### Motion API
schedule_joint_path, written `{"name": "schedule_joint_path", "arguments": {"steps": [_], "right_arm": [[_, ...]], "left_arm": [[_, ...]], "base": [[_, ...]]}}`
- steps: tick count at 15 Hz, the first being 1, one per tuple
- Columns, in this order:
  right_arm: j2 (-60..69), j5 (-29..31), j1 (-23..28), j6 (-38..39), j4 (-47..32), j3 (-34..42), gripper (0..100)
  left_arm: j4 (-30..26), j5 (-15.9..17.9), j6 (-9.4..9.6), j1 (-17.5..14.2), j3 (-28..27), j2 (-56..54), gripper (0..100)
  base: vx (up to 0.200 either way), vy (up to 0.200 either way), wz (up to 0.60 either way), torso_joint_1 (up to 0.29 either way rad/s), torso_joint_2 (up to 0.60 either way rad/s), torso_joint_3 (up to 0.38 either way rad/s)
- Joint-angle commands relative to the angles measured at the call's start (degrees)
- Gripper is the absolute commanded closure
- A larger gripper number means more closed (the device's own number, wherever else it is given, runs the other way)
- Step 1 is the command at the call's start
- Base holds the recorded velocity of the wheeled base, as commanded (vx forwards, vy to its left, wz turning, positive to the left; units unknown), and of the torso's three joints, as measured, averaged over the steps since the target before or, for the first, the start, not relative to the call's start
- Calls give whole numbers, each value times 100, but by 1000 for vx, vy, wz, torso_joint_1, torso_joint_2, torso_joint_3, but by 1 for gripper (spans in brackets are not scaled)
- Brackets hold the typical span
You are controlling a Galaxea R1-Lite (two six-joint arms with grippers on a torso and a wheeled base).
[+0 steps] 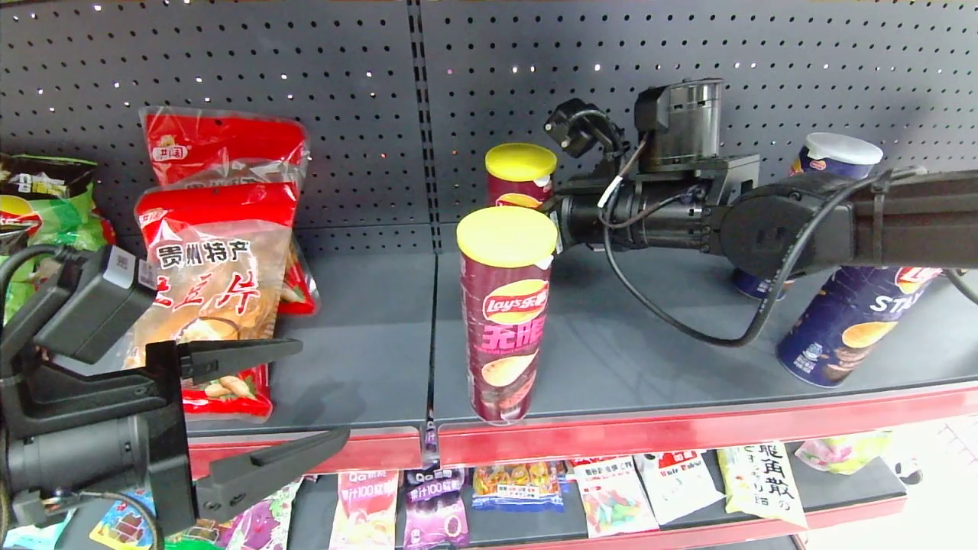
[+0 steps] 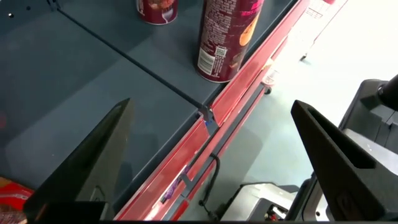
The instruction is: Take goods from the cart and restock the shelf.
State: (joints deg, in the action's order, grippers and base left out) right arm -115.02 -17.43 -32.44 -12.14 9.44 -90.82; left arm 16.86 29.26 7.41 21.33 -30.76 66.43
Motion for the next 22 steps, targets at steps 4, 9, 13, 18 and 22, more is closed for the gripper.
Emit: {"name": "schedule_joint_path", "arguments": {"steps": [4, 9, 13, 18, 22], "right_arm": [[23, 21, -8, 19, -21, 12, 0], [858, 108, 10, 36, -21, 1084, 0], [2001, 346, 53, 186, -12, 2719, 0], [3266, 372, 45, 318, -12, 4362, 0], [4497, 355, 1, 300, -21, 5373, 0]], "left_arm": [[2, 1, -3, 2, 8, 19, 0], [-16, 1, -20, -6, 35, 90, 0], [-7, -140, -82, -24, 8, 441, 0], [10, -175, -38, -59, -220, 1180, 0], [19, -166, 217, 73, -651, 2032, 0]], "base": [[0, 0, 0, 0, 0, 0], [0, 0, 0, 0, 0, 0], [0, 0, 0, 0, 0, 0], [0, 0, 0, 0, 0, 0], [0, 0, 0, 0, 0, 0]]}}
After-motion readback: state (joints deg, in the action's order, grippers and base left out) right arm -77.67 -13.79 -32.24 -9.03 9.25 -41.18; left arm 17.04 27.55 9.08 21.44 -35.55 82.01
